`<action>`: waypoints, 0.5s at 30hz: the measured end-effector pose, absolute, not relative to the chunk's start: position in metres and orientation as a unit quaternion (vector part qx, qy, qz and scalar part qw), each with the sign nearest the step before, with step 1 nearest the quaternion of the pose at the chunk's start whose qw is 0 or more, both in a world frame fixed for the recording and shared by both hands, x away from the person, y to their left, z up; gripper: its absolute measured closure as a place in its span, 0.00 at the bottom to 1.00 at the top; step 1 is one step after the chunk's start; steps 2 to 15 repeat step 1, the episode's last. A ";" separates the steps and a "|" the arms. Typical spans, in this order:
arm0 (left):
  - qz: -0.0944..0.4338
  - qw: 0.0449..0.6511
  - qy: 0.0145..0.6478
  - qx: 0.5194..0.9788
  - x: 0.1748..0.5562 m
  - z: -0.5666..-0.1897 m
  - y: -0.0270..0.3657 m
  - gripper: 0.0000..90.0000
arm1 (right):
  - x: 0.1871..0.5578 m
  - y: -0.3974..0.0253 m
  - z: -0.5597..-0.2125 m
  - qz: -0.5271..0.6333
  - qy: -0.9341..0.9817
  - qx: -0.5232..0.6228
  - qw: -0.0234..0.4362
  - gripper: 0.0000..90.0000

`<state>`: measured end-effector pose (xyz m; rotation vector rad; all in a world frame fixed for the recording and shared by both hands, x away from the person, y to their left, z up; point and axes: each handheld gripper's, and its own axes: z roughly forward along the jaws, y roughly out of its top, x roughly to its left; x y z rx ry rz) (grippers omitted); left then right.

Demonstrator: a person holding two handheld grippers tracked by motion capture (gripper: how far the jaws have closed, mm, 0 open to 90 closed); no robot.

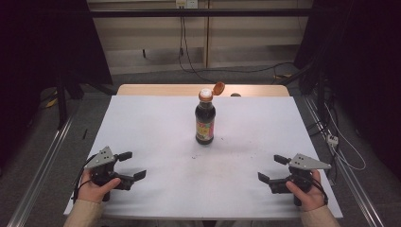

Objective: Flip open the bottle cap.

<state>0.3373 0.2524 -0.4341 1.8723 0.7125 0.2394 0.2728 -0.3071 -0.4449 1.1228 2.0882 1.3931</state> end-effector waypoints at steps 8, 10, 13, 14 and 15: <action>0.102 0.533 0.298 0.785 0.337 -0.434 0.252 0.04 | 0.273 -0.307 -0.445 0.492 0.747 0.400 0.198 0.06; 0.102 0.533 0.298 0.785 0.337 -0.434 0.252 0.04 | 0.273 -0.307 -0.445 0.492 0.747 0.400 0.198 0.06; 0.102 0.533 0.298 0.785 0.337 -0.434 0.252 0.04 | 0.273 -0.307 -0.445 0.492 0.747 0.400 0.198 0.06; 0.102 0.533 0.298 0.785 0.337 -0.434 0.252 0.04 | 0.273 -0.307 -0.445 0.492 0.747 0.400 0.198 0.06; 0.102 0.533 0.298 0.785 0.337 -0.434 0.252 0.04 | 0.273 -0.307 -0.445 0.492 0.747 0.400 0.198 0.06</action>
